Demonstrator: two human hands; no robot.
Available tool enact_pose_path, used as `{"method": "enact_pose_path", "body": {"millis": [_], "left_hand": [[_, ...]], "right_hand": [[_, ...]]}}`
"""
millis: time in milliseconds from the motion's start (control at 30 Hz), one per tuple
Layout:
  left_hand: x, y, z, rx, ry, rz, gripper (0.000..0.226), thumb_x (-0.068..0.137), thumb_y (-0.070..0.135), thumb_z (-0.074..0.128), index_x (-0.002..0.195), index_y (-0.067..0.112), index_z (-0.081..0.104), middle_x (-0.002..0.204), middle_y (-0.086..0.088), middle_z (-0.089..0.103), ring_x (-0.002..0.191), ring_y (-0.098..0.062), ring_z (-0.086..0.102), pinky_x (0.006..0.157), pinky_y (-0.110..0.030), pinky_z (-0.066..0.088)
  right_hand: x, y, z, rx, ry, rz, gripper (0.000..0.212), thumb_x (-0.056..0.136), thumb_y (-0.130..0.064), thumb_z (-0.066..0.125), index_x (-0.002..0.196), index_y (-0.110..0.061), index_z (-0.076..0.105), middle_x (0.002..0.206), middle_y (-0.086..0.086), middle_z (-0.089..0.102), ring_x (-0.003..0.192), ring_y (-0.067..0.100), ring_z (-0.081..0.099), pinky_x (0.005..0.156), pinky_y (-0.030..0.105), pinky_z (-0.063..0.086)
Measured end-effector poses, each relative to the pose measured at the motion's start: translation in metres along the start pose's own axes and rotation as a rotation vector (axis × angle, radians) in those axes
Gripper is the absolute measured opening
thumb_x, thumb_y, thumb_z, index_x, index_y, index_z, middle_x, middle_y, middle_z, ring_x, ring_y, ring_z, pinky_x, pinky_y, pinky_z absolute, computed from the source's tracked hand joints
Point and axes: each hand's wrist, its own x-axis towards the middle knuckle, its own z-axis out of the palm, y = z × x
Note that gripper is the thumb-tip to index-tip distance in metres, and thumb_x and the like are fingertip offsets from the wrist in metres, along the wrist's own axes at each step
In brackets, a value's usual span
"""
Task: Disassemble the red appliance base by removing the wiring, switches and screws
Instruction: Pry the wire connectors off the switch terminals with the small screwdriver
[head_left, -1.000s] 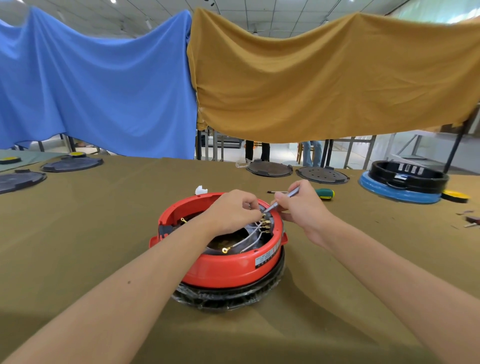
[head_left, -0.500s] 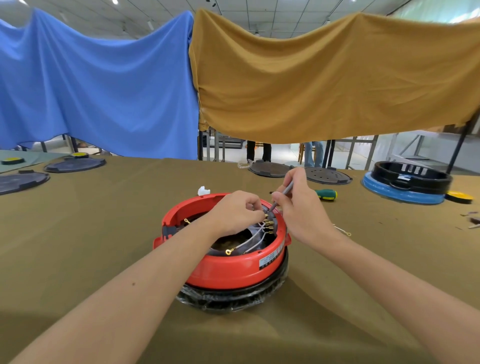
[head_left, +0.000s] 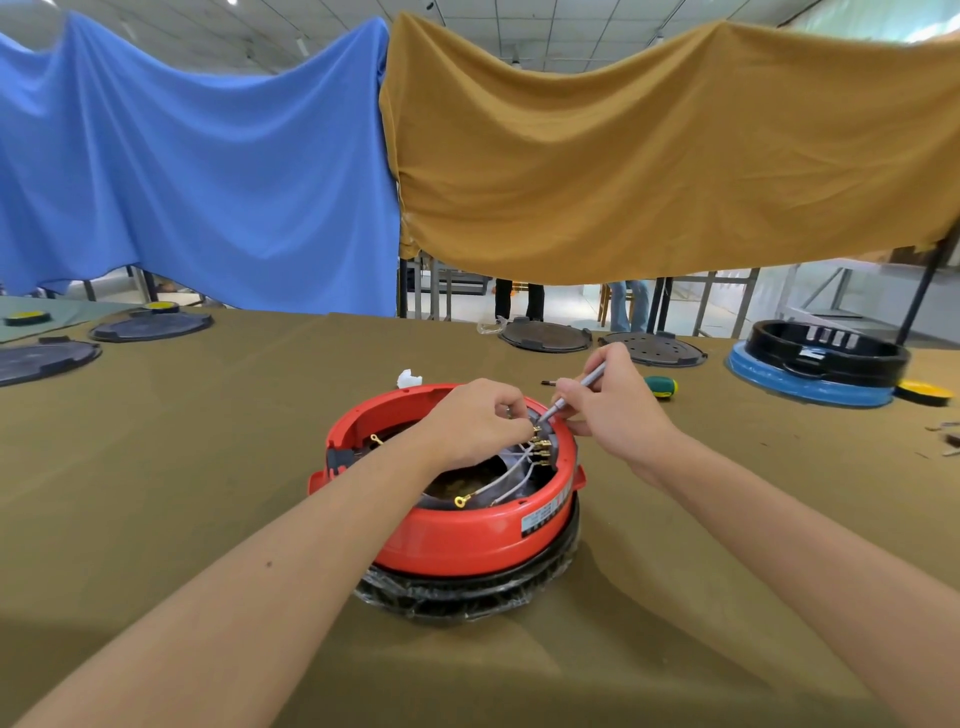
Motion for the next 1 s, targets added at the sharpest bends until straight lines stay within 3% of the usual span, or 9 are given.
{"method": "enact_pose_path", "body": {"millis": [67,333,467,633,800,933,1000], "left_hand": [[0.0002,-0.0002,0.0003,0.000,-0.002,-0.001,0.011,0.088,0.023,0.061,0.077,0.020,0.064,0.049,0.020,0.048,0.049,0.008,0.046,0.053,-0.021,0.029],[0.0003,0.0001,0.0006,-0.001,0.000,0.001,0.013,0.086,0.022,0.061,0.073,0.023,0.061,0.058,0.012,0.043,0.055,-0.005,0.040,0.055,-0.024,0.031],[0.0002,-0.0008,0.0007,0.009,0.004,0.006,0.014,0.087,0.022,0.060,0.073,0.025,0.060,0.059,0.013,0.044,0.055,-0.002,0.040,0.053,-0.023,0.030],[0.0014,-0.0012,0.0014,0.011,0.014,0.015,0.012,0.087,0.022,0.061,0.075,0.022,0.062,0.053,0.017,0.047,0.048,0.007,0.045,0.053,-0.022,0.030],[0.0014,-0.0014,0.0010,0.004,0.006,0.019,0.013,0.087,0.022,0.061,0.074,0.023,0.062,0.050,0.020,0.048,0.049,0.010,0.047,0.053,-0.020,0.029],[0.0016,-0.0014,0.0009,-0.004,-0.006,0.014,0.015,0.088,0.021,0.061,0.073,0.025,0.060,0.048,0.030,0.050,0.050,0.013,0.047,0.054,-0.019,0.029],[0.0015,-0.0014,0.0012,-0.008,0.007,0.009,0.016,0.087,0.021,0.061,0.071,0.026,0.060,0.047,0.027,0.049,0.049,0.009,0.045,0.054,-0.020,0.029]], "right_hand": [[-0.0007,-0.0002,-0.0009,0.093,-0.001,0.047,0.017,0.101,-0.009,0.054,0.101,-0.015,0.037,0.101,0.019,0.066,0.079,0.020,0.071,0.063,0.026,0.060],[-0.0054,0.0073,-0.0009,0.198,0.052,0.028,0.017,0.101,-0.008,0.053,0.102,-0.015,0.038,0.098,0.019,0.064,0.069,0.013,0.072,0.058,0.021,0.057],[-0.0062,0.0083,0.0012,-0.013,0.052,-0.165,0.020,0.101,-0.008,0.053,0.097,-0.018,0.036,0.091,0.011,0.063,0.079,0.019,0.071,0.065,0.032,0.061],[-0.0099,0.0052,0.0052,-0.311,-0.028,-0.370,0.029,0.102,-0.012,0.050,0.090,-0.030,0.031,0.079,0.003,0.060,0.061,0.004,0.059,0.050,0.021,0.049],[-0.0078,0.0066,0.0025,-0.224,0.037,-0.316,0.023,0.101,-0.012,0.053,0.095,-0.024,0.034,0.083,0.004,0.060,0.072,0.012,0.068,0.064,0.038,0.059],[-0.0053,0.0075,0.0007,-0.156,0.041,-0.262,0.028,0.100,-0.010,0.054,0.090,-0.027,0.034,0.086,0.005,0.061,0.074,0.011,0.069,0.067,0.042,0.061],[-0.0037,0.0070,0.0004,-0.190,0.038,-0.270,0.029,0.100,-0.012,0.055,0.089,-0.029,0.034,0.085,0.004,0.061,0.074,0.012,0.069,0.067,0.042,0.061]]}}
